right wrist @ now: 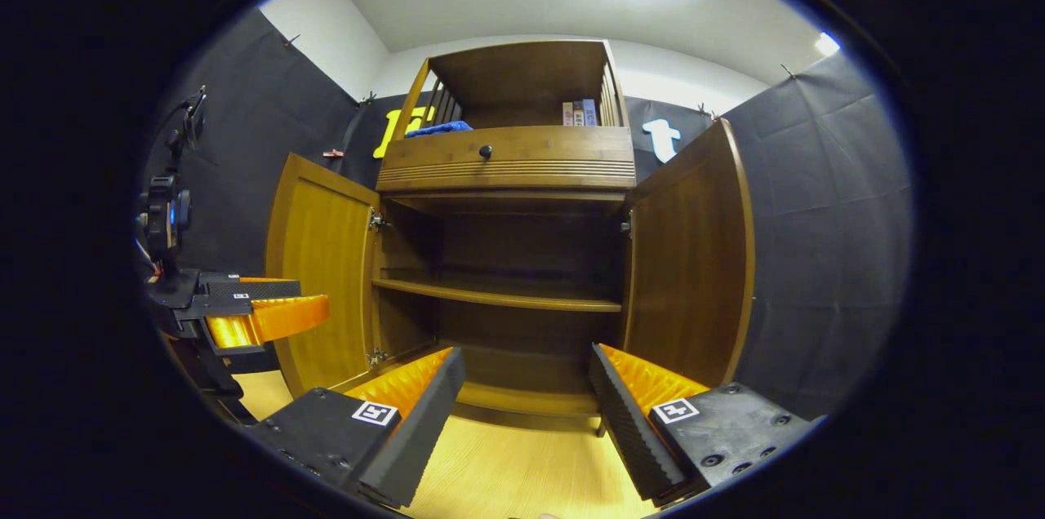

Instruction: Open the right door of the double-door shoe cabinet with the right hand, and open the left door with the left hand.

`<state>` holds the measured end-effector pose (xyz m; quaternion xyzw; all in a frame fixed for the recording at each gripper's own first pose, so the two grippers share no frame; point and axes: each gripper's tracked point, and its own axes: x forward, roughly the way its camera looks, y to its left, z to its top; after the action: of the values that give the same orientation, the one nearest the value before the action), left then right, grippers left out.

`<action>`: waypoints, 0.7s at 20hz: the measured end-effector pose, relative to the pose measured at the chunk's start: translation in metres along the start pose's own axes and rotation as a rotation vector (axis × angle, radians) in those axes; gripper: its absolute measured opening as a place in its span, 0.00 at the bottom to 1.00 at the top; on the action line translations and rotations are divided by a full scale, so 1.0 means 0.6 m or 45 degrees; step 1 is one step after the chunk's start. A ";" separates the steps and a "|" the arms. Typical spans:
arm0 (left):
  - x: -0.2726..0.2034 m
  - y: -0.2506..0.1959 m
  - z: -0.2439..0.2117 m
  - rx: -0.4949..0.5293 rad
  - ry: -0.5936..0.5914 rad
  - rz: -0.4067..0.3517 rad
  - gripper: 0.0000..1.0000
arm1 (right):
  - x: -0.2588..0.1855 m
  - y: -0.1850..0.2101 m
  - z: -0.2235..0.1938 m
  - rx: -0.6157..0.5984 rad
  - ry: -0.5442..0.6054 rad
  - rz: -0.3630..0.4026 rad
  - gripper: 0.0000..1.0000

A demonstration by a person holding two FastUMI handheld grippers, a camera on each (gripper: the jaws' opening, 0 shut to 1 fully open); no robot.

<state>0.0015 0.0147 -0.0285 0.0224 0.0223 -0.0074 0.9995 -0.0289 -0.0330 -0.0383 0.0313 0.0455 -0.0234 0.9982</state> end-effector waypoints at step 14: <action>-0.007 -0.014 0.001 -0.010 -0.011 -0.014 0.94 | -0.015 -0.010 0.033 0.004 -0.047 -0.014 0.97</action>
<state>-0.0028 0.0065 -0.0283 0.0184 0.0181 -0.0129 0.9996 -0.0365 -0.0402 -0.0183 0.0321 0.0274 -0.0294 0.9987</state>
